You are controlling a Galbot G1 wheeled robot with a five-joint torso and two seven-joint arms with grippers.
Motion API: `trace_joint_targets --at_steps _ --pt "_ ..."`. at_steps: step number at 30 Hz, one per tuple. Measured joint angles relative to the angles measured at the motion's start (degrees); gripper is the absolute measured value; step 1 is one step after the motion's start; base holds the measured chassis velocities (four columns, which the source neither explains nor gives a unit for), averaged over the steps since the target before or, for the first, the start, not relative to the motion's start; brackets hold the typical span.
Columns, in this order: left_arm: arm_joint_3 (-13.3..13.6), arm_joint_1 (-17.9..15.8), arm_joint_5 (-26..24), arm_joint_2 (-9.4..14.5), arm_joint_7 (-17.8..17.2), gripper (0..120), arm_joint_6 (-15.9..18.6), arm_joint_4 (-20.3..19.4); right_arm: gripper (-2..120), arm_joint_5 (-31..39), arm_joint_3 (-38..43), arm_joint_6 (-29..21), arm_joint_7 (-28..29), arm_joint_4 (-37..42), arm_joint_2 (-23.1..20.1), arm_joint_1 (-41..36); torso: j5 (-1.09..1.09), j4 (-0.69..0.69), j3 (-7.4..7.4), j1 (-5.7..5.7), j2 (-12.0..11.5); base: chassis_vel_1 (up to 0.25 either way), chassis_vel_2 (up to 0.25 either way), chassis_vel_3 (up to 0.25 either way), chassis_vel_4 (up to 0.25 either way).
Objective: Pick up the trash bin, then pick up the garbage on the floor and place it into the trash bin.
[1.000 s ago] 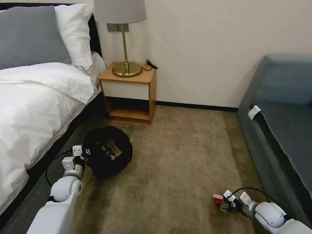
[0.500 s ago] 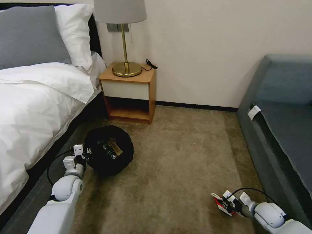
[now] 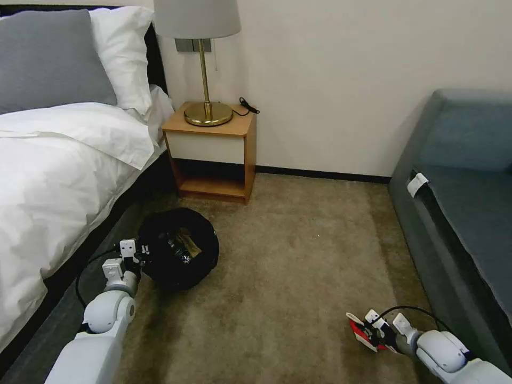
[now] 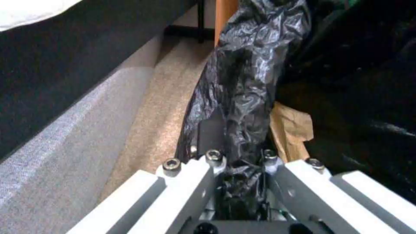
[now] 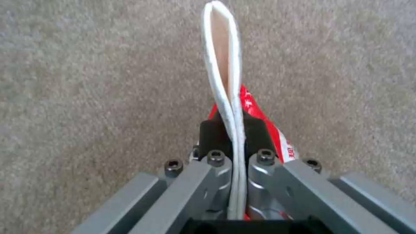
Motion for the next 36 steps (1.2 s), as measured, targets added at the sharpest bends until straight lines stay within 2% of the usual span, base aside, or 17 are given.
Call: trace_joint_targets --at_steps 10,18,28,36 --pt "0.4 -0.19 0.09 0.13 0.05 0 -0.01 -0.2 0 1.42 5.06 0.89 -0.88 5.21 -0.47 -2.05 -0.01 0.0 0.0 0.0 0.0 0.0 0.0 0.0 0.0" --pt "0.93 -0.15 0.48 -0.16 0.08 0 0.02 -0.6 0 3.51 6.26 1.28 -0.92 9.2 1.1 0.0 0.0 -0.01 0.0 0.0 0.0 0.0 0.0 0.0 0.0" --pt "2.19 -0.92 2.0 -1.17 0.11 0 0.86 -0.97 0 9.7 2.36 -0.88 0.36 15.85 4.93 7.71 -0.01 0.0 0.0 0.0 0.0 0.0 0.0 0.0 0.0" --pt "3.39 -1.2 3.6 -1.77 0.77 0 1.64 -1.8 0 13.02 -2.46 -2.48 1.22 17.53 8.19 13.22 0.0 0.0 0.0 0.0 0.0 0.0 0.0 0.0 0.0"
